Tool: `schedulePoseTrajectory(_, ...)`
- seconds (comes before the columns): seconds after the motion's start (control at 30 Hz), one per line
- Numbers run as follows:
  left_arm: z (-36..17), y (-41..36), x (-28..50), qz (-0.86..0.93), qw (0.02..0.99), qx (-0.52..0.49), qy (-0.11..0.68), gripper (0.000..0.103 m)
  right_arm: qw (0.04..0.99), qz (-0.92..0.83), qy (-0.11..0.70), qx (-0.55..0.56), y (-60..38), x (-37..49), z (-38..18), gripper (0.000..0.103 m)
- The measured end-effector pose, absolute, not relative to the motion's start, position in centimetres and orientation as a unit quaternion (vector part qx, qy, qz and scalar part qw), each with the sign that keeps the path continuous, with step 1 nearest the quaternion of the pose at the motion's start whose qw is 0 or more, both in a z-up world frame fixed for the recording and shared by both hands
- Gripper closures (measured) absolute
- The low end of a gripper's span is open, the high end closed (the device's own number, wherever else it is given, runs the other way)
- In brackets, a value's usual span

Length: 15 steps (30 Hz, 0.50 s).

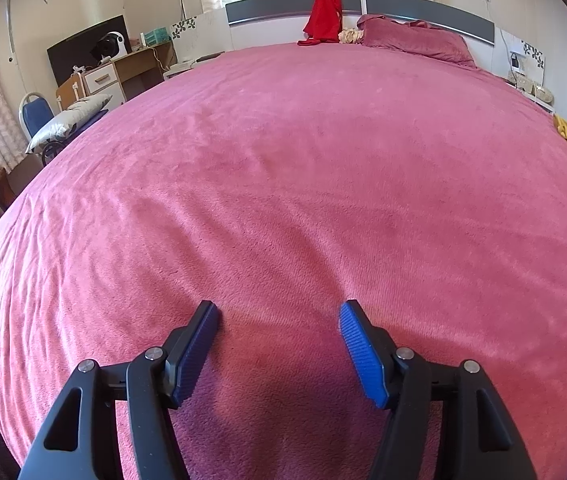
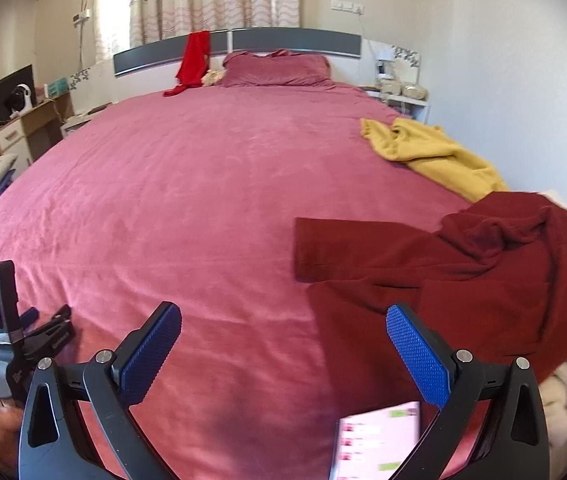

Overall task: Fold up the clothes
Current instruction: 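Move both grippers toward the crumpled dark red garment on the bed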

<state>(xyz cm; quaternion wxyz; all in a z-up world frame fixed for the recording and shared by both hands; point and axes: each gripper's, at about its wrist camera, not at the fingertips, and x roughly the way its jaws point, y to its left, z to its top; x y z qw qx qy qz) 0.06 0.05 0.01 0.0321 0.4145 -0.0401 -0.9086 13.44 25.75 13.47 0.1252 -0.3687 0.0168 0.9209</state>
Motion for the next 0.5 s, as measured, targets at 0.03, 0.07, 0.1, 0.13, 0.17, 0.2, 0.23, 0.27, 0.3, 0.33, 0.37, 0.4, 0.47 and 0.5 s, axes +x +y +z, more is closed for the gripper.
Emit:
schedulePoseTrajectory(0.03, 0.0, 0.1, 0.1, -0.908, 0.034, 0.414, -0.043, 0.037, 0.124, 0.923, 0.026, -0.364, 26.3, 13.8, 13.5, 0.0)
schedulePoseTrajectory(0.07, 0.0, 0.1, 0.2, -0.908, 0.036, 0.414, -0.045, 0.036, 0.122, 0.924, 0.034, -0.36, 26.9, 14.2, 13.6, 0.0)
schedulePoseTrajectory(0.1, 0.1, 0.2, 0.2, -0.907, 0.035, 0.417, -0.049, 0.036, 0.121, 0.926, 0.043, -0.355, 27.5, 14.5, 13.7, 0.0)
schedulePoseTrajectory(0.13, 0.3, 0.3, 0.5, -0.906, 0.033, 0.418, -0.052, 0.037, 0.12, 0.928, 0.052, -0.35, 28.1, 14.9, 13.8, 0.0)
schedulePoseTrajectory(0.17, 0.4, 0.5, 0.8, -0.906, 0.03, 0.419, -0.055, 0.038, 0.118, 0.929, 0.061, -0.346, 28.7, 15.2, 13.8, 0.0)
schedulePoseTrajectory(0.2, 0.8, 0.6, 0.6, -0.9, 0.022, 0.433, -0.048, 0.039, 0.117, 0.93, 0.069, -0.341, 29.3, 15.6, 13.9, 0.0)
schedulePoseTrajectory(0.23, 1.2, 0.7, 0.4, -0.894, 0.013, 0.446, -0.041, 0.039, 0.115, 0.932, 0.078, -0.336, 29.9, 16.0, 14.0, 0.0)
schedulePoseTrajectory(0.27, 1.7, 1.0, 0.7, -0.891, -0.005, 0.453, -0.029, 0.039, 0.114, 0.933, 0.087, -0.331, 30.5, 16.3, 14.1, 0.0)
schedulePoseTrajectory(0.3, 2.2, 1.4, 1.1, -0.888, -0.023, 0.459, -0.015, 0.039, 0.112, 0.934, 0.095, -0.326, 31.1, 16.7, 14.1, 0.0)
schedulePoseTrajectory(0.33, 2.8, 2.3, 1.6, -0.885, -0.045, 0.464, -0.01, 0.04, 0.116, 0.933, 0.096, -0.325, 32.1, 16.9, 14.2, 0.0)
schedulePoseTrajectory(0.37, 3.3, 3.4, 2.1, -0.884, -0.06, 0.463, -0.02, 0.039, 0.124, 0.933, 0.093, -0.326, 33.3, 17.1, 14.3, 0.0)
schedulePoseTrajectory(0.4, 3.9, 4.6, 2.6, -0.883, -0.075, 0.462, -0.03, 0.039, 0.129, 0.932, 0.091, -0.326, 34.4, 17.5, 14.2, 0.0)
schedulePoseTrajectory(0.47, 4.9, 6.9, 3.5, -0.88, -0.105, 0.46, -0.051, 0.039, 0.145, 0.931, 0.088, -0.322, 35.9, 18.5, 13.9, 0.0)
schedulePoseTrajectory(0.5, 5.5, 8.0, 4.0, -0.878, -0.12, 0.459, -0.061, 0.039, 0.155, 0.93, 0.086, -0.321, 36.0, 18.8, 13.7, 0.0)
